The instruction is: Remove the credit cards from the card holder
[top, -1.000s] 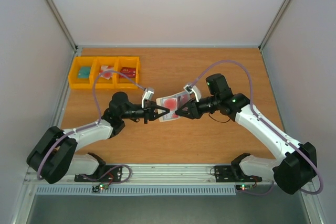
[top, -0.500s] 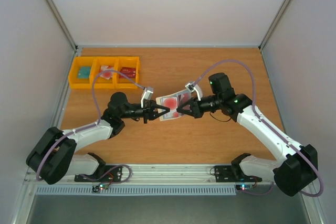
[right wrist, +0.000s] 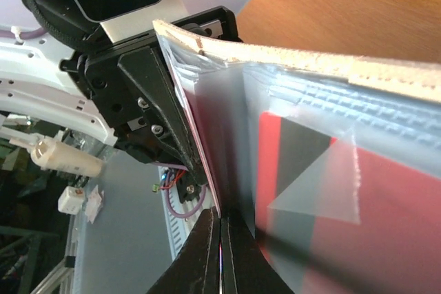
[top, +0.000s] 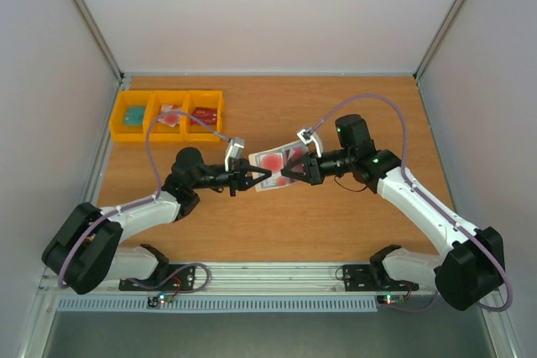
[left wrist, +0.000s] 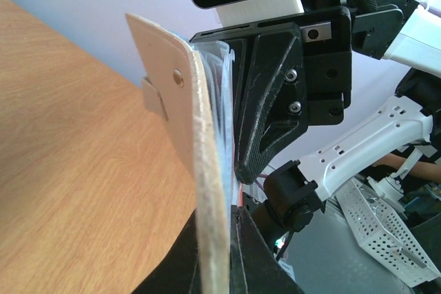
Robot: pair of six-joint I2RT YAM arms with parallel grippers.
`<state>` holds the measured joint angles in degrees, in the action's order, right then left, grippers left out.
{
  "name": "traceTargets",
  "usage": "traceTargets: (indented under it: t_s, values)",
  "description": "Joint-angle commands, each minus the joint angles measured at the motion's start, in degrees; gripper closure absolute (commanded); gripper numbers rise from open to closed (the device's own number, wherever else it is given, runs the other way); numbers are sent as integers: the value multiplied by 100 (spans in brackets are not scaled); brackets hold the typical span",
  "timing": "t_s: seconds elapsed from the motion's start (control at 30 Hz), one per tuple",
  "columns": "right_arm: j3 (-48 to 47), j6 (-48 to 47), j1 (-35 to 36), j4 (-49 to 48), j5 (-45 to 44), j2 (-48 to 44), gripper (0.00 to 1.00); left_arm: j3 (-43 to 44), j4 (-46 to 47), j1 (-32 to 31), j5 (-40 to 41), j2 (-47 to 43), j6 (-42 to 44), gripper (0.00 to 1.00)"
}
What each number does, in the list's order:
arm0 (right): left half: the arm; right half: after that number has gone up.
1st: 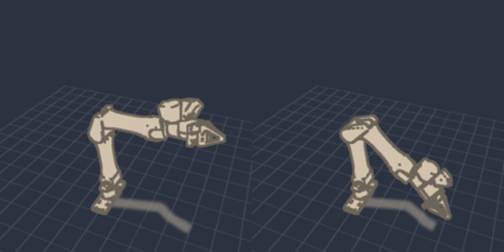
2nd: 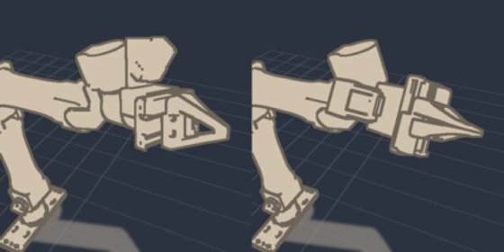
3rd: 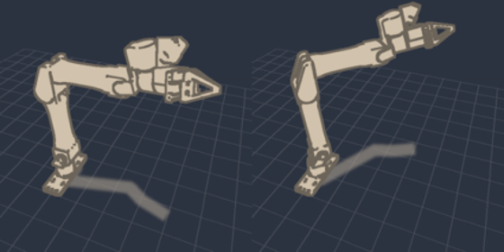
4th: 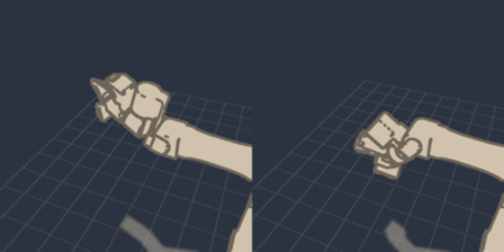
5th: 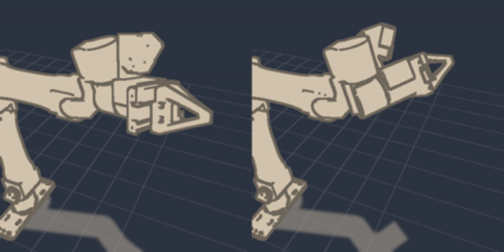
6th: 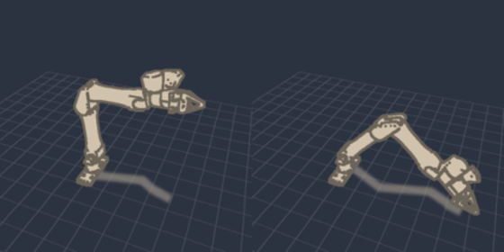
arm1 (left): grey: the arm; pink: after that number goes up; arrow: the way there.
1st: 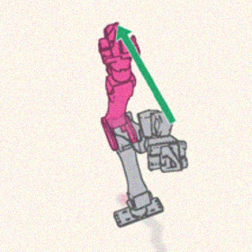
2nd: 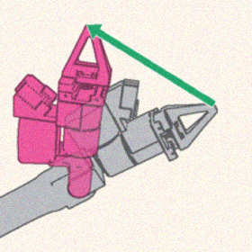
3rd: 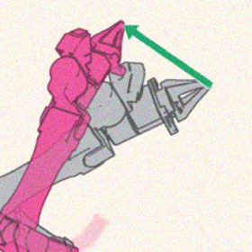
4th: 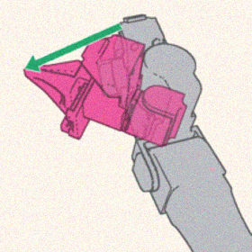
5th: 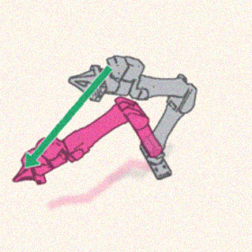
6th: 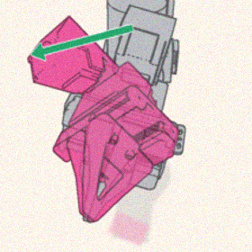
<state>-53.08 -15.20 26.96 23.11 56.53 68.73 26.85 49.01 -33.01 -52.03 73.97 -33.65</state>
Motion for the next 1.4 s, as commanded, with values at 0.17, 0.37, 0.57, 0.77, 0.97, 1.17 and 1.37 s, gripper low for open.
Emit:
traceTargets:
  t_s: [0.17, 0.37, 0.57, 0.77, 0.97, 1.17, 1.37]
  values:
    - [118, -36, -144, -364, 504, -363, 99, 47, 152, -127, 18, 18, 196, 94]
    - [-139, -342, -314, 245, 460, -369, 99, -9, 169, -124, 64, 28, -46, 90]
    - [-318, -652, -323, 693, 338, -419, 99, 30, 55, -122, 8, -15, -18, 91]
    - [-432, -895, -443, 1155, 281, -465, 99, 34, 59, -126, 14, -15, -6, 89]
    - [-455, -869, -446, 1153, 356, -441, 99, 21, 115, -126, 2, 20, 7, 92]
    - [-508, -949, -446, 1260, 328, -400, 91, 36, 76, -126, -17, 28, 14, 100]
    - [-233, -315, -446, 341, 905, -396, 89, 39, 143, -124, -29, 81, 15, 100]
